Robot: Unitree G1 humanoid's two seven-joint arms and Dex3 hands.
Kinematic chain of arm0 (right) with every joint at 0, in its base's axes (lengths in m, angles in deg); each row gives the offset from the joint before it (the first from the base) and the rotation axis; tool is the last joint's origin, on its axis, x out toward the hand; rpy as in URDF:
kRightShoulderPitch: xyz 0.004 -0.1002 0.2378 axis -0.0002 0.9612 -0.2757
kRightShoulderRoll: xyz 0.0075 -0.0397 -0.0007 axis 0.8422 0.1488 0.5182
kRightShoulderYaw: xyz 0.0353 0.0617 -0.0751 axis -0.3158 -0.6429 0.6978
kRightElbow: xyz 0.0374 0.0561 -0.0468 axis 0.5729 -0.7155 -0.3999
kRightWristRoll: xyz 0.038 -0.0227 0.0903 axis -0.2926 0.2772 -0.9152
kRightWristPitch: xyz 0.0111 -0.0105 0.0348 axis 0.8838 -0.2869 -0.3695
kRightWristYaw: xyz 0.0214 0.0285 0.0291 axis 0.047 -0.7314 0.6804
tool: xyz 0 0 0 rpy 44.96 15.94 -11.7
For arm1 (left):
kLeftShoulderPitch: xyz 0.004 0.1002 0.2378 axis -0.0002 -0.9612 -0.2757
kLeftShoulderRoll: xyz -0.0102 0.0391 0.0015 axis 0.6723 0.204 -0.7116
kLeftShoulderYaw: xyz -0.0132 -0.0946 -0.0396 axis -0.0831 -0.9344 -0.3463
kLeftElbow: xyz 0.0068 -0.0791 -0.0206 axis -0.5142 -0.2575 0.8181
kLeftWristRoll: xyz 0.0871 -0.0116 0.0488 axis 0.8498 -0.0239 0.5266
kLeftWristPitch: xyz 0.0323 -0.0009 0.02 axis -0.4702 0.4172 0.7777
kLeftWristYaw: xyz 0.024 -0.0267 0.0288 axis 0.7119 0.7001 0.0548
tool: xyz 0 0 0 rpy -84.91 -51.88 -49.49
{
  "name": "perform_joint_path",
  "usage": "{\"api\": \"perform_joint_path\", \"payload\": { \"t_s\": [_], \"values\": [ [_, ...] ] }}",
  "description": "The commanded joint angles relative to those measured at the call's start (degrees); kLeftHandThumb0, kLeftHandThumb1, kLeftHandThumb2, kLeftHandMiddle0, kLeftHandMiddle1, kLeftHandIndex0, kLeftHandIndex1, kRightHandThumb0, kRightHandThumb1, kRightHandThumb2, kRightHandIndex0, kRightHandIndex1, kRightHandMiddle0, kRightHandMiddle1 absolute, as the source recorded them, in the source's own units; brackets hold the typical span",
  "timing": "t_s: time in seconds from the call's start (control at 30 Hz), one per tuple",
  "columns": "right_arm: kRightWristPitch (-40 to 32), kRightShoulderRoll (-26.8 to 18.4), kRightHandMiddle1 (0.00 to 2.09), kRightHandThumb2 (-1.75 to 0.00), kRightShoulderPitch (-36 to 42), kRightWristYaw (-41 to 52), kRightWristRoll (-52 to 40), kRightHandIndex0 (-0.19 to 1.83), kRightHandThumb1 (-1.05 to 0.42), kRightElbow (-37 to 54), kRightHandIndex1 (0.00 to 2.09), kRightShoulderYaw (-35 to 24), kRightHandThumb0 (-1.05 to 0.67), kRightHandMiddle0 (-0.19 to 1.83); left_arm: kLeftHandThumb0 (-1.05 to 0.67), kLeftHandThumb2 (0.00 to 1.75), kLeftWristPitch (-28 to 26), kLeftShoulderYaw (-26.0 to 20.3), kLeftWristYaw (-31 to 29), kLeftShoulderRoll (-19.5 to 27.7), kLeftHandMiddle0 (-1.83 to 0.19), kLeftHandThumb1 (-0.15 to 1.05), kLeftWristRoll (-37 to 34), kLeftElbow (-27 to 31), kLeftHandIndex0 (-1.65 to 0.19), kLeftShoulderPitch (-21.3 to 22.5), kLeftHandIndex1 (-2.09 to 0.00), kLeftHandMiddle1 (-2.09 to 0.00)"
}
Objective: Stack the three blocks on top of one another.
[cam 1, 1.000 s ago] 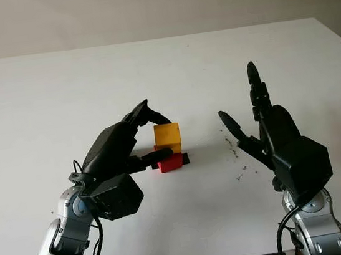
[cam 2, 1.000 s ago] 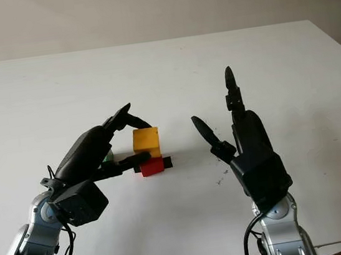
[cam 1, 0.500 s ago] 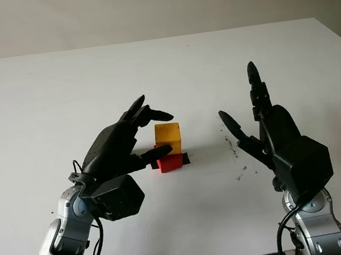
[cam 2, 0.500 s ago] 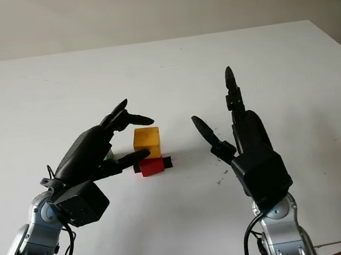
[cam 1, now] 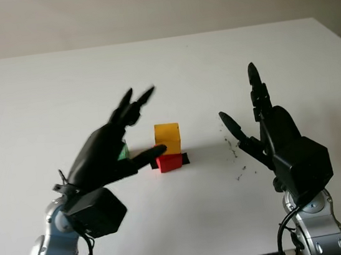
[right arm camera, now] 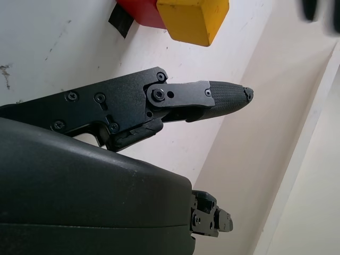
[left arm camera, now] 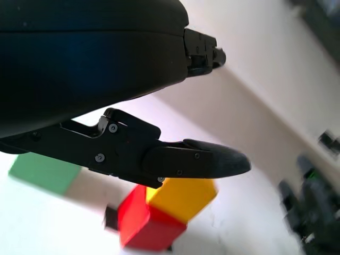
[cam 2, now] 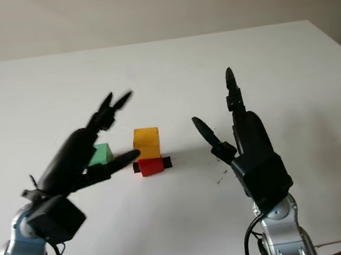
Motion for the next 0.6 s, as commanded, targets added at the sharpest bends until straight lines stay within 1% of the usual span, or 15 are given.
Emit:
{"api": "perform_joint_path", "payload": {
  "t_s": [0.0, 0.07, 0.13, 0.23, 0.3, 0.37, 0.43, 0.5, 0.57],
  "values": [
    [0.04, 0.01, 0.05, -0.33, -0.31, -0.03, -0.14, -0.19, -1.05, 0.68, 0.05, -0.38, -0.64, -0.12, -0.71, 0.37, 1.26, -3.41, -0.52, 0.66, 0.13, 1.05, -4.24, 1.73, 0.08, -0.54, -0.05, -0.06],
    [-0.05, -0.01, 0.05, -0.33, -0.43, 0.02, -0.11, -0.19, -1.05, 0.63, 0.05, -0.34, -0.64, -0.12, -0.70, 0.31, 1.37, -5.71, -1.54, 0.81, 0.11, 1.05, -8.57, 1.64, 0.04, -0.33, -0.06, -0.07],
    [-0.22, 0.06, 0.05, -0.33, -0.52, 0.11, -0.28, -0.19, -1.05, 0.60, 0.05, -0.38, -0.64, -0.12, -0.72, 0.30, -0.42, -8.67, -1.69, 2.12, 0.08, 1.05, -9.92, 1.55, 0.01, 0.43, -0.07, -0.07],
    [-0.16, 0.07, 0.05, -0.32, -0.61, 0.09, -0.25, -0.19, -1.05, 0.50, 0.05, -0.35, -0.64, -0.13, -0.68, 0.19, -6.86, -12.02, -5.68, 5.16, 0.09, 1.05, -15.16, 0.17, -0.05, 3.08, -0.08, -0.06],
    [-0.19, 0.07, 0.05, -0.32, -0.62, 0.04, -0.17, -0.19, -1.05, 0.56, 0.05, -0.33, -0.64, -0.12, -0.71, 0.12, -9.50, -12.78, -8.64, 8.47, 0.07, 1.04, -15.75, -2.93, -0.09, 5.59, -0.08, -0.06],
    [-0.15, 0.27, 0.06, -0.32, -0.65, -0.01, -0.37, -0.19, -1.05, 0.56, 0.05, -0.33, -0.63, -0.12, -0.74, 0.09, -11.08, -12.60, -11.30, 11.82, 0.05, 1.03, -15.07, -6.88, -0.14, 8.42, -0.08, -0.06],
    [-0.28, 0.35, 0.05, -0.32, -0.62, -0.03, -0.37, -0.19, -1.05, 0.63, 0.05, -0.27, -0.63, -0.12, -0.77, 0.06, -11.54, -11.54, -13.37, 14.51, 0.04, 1.00, -13.59, -11.07, -0.18, 11.24, -0.09, -0.07],
    [-0.39, 0.28, 0.05, -0.32, -0.56, -0.05, -0.17, -0.19, -1.05, 0.75, 0.05, -0.22, -0.63, -0.12, -0.79, 0.05, -10.32, -9.60, -14.43, 16.75, 0.05, 1.00, -10.38, -14.80, -0.21, 13.48, -0.08, -0.06],
    [-0.39, 0.17, 0.05, -0.32, -0.53, 0.06, -0.15, -0.19, -1.05, 0.79, 0.05, -0.24, -0.63, -0.13, -0.81, 0.06, -6.55, -6.92, -13.91, 18.92, 0.05, 1.02, -5.17, -18.03, -0.23, 15.05, -0.08, -0.05]
  ]
}}
